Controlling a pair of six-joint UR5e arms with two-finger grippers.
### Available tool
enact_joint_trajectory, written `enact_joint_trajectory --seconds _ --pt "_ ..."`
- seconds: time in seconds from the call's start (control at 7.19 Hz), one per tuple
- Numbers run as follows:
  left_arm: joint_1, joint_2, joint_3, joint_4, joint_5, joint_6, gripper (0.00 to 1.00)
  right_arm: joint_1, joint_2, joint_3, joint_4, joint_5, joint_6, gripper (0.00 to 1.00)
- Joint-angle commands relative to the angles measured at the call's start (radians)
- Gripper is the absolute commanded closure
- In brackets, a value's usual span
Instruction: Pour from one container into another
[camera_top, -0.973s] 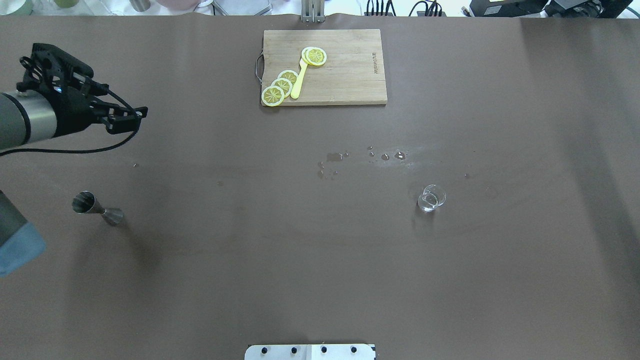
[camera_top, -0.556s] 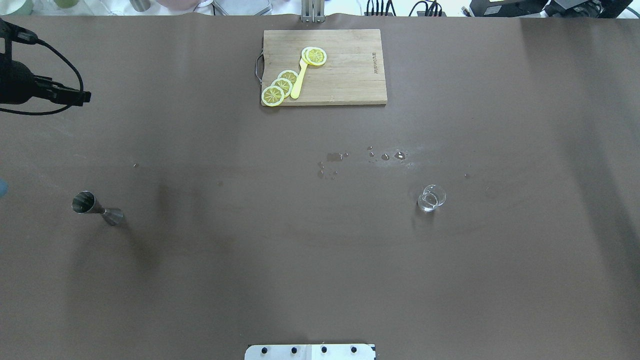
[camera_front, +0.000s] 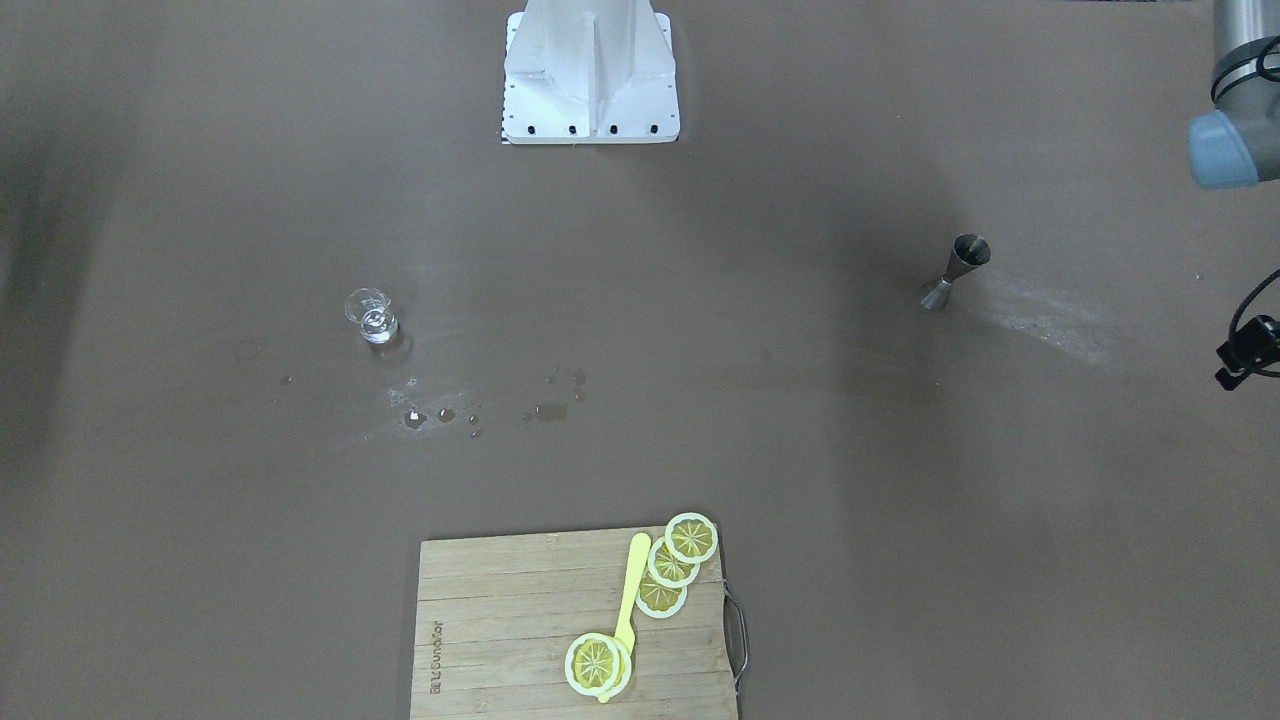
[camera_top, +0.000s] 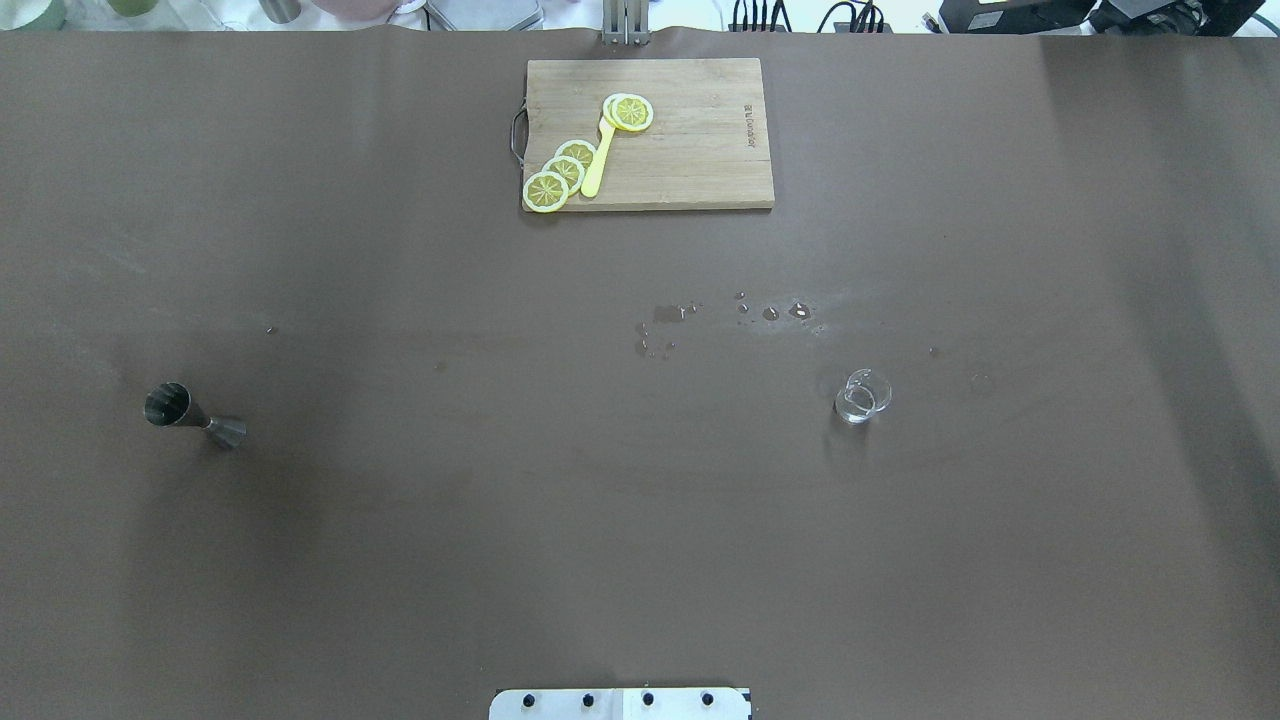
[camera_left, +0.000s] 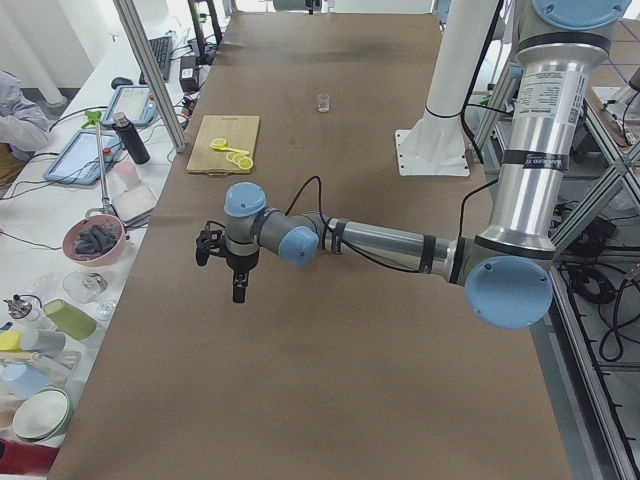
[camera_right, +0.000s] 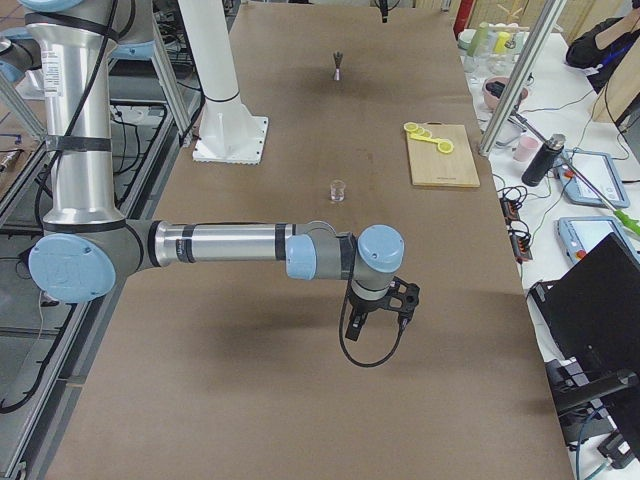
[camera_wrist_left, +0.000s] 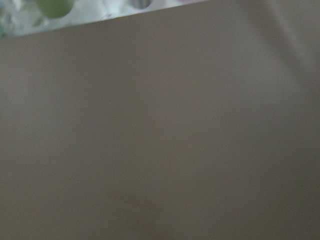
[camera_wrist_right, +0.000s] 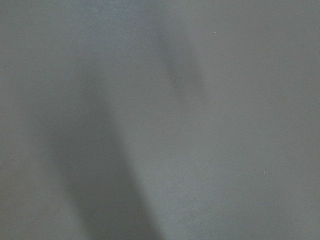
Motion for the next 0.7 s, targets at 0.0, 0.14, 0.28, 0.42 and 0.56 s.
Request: enact_joint_trajectory --seconds 0.0,0.14,0.28,0.42,0.56 --pt "-0.099 0.062 -0.006 0.153 -0.109 0.011 0.02 0.0 -0.002 0.006 -0.002 0.001 -0.001 0.0" --pt "-0.132 0.126 -0.022 0.149 -0.164 0.097 0.02 0.0 -0.002 0.006 -0.003 0.001 0.0 0.0" --pt "-0.143 0.189 -0.05 0.154 -0.274 0.104 0.02 0.0 -0.002 0.005 -0.008 0.001 0.002 0.0" --pt "-0.19 0.195 -0.041 0.151 -0.303 0.118 0.02 0.0 -0.002 0.005 -0.008 0.001 0.002 0.0" --pt "-0.195 0.215 -0.064 0.152 -0.304 0.205 0.02 0.0 -0.002 0.005 -0.008 0.001 0.002 0.0"
